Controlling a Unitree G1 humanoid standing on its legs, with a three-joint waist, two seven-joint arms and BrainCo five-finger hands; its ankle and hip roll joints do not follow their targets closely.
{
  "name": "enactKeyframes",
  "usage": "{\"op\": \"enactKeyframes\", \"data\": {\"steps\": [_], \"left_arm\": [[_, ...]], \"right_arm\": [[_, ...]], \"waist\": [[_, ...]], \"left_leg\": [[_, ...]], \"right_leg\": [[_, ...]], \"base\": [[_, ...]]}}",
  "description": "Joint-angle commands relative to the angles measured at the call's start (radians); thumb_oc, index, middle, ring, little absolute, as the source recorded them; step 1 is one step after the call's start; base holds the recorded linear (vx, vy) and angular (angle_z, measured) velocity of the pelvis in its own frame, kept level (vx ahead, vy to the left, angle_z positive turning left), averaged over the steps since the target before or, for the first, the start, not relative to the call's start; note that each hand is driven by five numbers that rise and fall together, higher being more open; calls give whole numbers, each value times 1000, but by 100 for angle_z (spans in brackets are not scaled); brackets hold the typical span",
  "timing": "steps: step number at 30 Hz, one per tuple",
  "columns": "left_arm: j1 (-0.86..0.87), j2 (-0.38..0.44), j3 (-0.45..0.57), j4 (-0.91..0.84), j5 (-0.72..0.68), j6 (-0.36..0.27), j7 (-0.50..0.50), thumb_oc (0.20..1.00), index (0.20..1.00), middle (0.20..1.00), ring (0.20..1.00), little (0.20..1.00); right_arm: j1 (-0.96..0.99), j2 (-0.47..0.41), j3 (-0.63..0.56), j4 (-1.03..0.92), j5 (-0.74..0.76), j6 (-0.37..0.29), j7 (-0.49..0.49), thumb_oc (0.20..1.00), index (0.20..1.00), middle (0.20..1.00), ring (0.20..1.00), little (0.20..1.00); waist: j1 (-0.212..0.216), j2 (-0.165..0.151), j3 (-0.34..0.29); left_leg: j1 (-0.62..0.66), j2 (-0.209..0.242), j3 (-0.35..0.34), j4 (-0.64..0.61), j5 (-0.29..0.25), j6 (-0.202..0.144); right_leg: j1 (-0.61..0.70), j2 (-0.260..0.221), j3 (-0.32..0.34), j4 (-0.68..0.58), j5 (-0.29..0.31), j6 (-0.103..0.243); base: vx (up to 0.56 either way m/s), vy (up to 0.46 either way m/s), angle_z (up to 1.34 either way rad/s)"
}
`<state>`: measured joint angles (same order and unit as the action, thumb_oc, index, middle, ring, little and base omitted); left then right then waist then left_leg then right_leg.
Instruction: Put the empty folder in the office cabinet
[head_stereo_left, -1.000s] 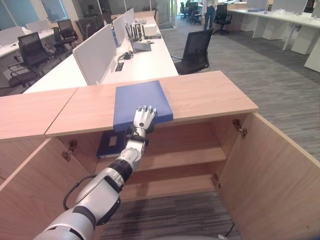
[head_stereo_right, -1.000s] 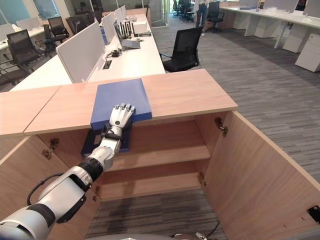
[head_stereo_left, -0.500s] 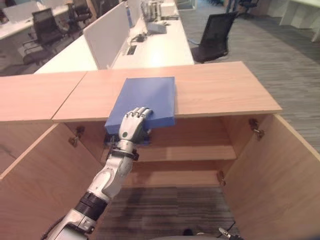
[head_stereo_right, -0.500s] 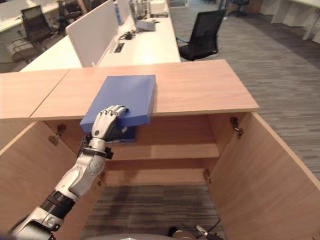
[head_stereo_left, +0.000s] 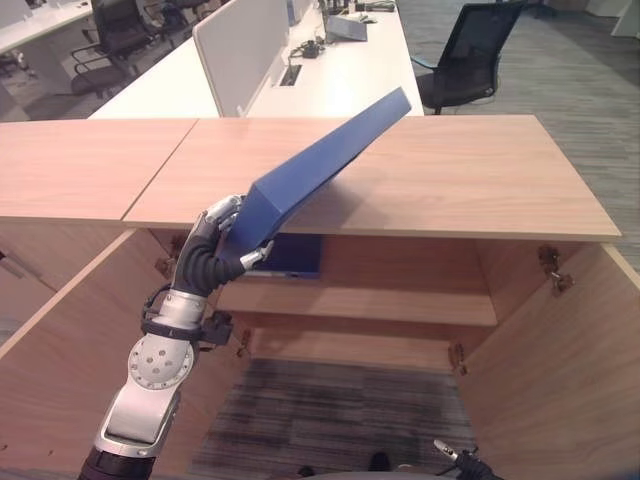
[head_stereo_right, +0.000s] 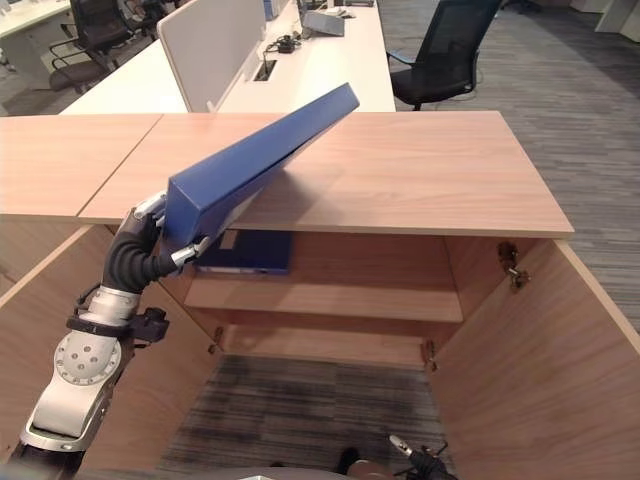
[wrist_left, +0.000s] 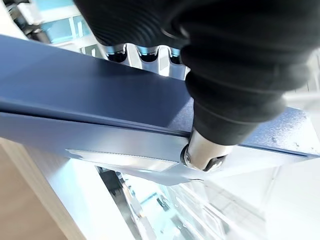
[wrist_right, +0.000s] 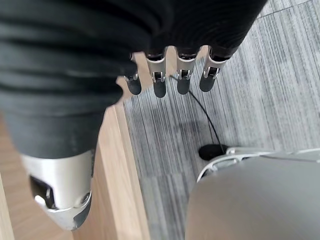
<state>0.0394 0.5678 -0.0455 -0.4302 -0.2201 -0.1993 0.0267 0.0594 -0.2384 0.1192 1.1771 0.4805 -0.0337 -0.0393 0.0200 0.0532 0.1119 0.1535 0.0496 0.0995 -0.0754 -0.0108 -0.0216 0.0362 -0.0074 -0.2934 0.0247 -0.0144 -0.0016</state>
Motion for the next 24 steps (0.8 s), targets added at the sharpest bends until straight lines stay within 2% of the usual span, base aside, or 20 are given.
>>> {"op": "enactKeyframes", "data": {"steps": [1, 4, 6, 10, 18, 24], "left_arm": [[77, 84, -36, -28, -152, 16, -113, 200, 200, 200, 200, 200], [50, 156, -44, -73, -333, 20, -182, 200, 200, 200, 200, 200], [42, 162, -47, -80, -368, 19, -189, 200, 200, 200, 200, 200], [-16, 171, -88, -93, -523, 27, -208, 200, 200, 200, 200, 200], [-33, 147, -106, -80, -557, 26, -182, 200, 200, 200, 200, 200], [-7, 94, -118, -53, -581, 50, -176, 200, 200, 200, 200, 200]], "right_arm": [[-37, 32, 31, 19, -22, -11, 33, 1000, 1000, 1000, 1000, 1000], [-52, 30, 45, 30, -19, -9, 57, 1000, 1000, 1000, 1000, 1000], [-54, 32, 48, 36, -17, -10, 61, 1000, 1000, 1000, 1000, 1000], [-63, 38, 57, 66, -15, -11, 69, 1000, 1000, 1000, 1000, 1000], [-61, 47, 64, 82, -7, -13, 69, 1000, 1000, 1000, 1000, 1000], [-52, 48, 58, 86, -9, -11, 61, 1000, 1000, 1000, 1000, 1000]], "waist": [[-12, -90, -24], [-9, -87, -28], [-7, -87, -29], [-6, -86, -35], [-4, -87, -36], [-2, -87, -35]], "left_leg": [[-1, -63, 18, -12, -73, 10], [2, -63, 15, -12, -72, 7], [3, -63, 15, -12, -71, 7], [7, -64, 12, -12, -70, 6], [10, -64, 7, -12, -71, 4], [9, -64, 6, -12, -69, 5]], "right_leg": [[117, -42, 31, -112, -7, 110], [121, -42, 30, -112, -8, 109], [121, -42, 29, -112, -9, 109], [127, -41, 28, -112, -12, 108], [131, -40, 28, -112, -15, 107], [133, -40, 27, -112, -18, 106]], "base": [[0, 0, 0], [0, 0, 0], [0, 0, 0], [0, 0, 0], [-5, 1, 3], [0, 0, 0]]}}
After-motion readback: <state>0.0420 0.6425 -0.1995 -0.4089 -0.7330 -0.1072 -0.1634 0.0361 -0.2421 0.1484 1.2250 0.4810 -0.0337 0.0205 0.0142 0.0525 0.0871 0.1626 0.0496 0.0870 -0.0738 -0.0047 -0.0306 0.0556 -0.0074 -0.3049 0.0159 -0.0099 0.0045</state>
